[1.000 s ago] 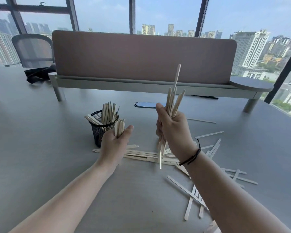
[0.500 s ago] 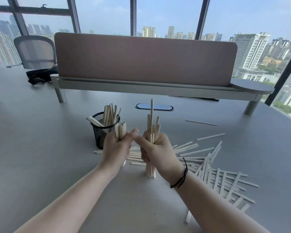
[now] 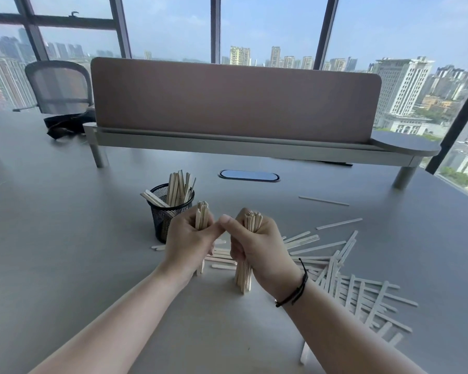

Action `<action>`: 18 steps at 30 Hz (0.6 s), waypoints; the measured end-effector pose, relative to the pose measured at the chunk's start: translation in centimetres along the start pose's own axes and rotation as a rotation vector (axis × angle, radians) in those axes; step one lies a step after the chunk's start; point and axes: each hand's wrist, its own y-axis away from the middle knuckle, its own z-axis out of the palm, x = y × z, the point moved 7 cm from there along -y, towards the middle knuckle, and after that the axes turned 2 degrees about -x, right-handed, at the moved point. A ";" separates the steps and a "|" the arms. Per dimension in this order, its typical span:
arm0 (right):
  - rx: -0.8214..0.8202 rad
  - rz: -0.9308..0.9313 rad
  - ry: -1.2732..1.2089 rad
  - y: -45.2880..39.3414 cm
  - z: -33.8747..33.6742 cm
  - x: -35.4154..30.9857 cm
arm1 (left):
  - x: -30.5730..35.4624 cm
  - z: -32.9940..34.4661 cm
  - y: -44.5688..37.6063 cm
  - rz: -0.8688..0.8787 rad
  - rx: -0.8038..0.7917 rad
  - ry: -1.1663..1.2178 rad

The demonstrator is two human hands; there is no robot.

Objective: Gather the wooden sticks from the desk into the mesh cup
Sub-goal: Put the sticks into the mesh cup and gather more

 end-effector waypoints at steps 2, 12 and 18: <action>-0.006 0.068 -0.074 0.1 0.2 0.2 | -0.2 0.2 0.1 -0.028 -0.038 0.015; -0.029 0.148 -0.069 -2.1 2.9 -1.5 | 3.5 -1.3 -1.5 -0.181 -0.043 0.347; 0.089 0.080 -0.163 -7.8 4.9 -4.7 | 7.5 -6.9 -5.8 -0.063 0.108 0.290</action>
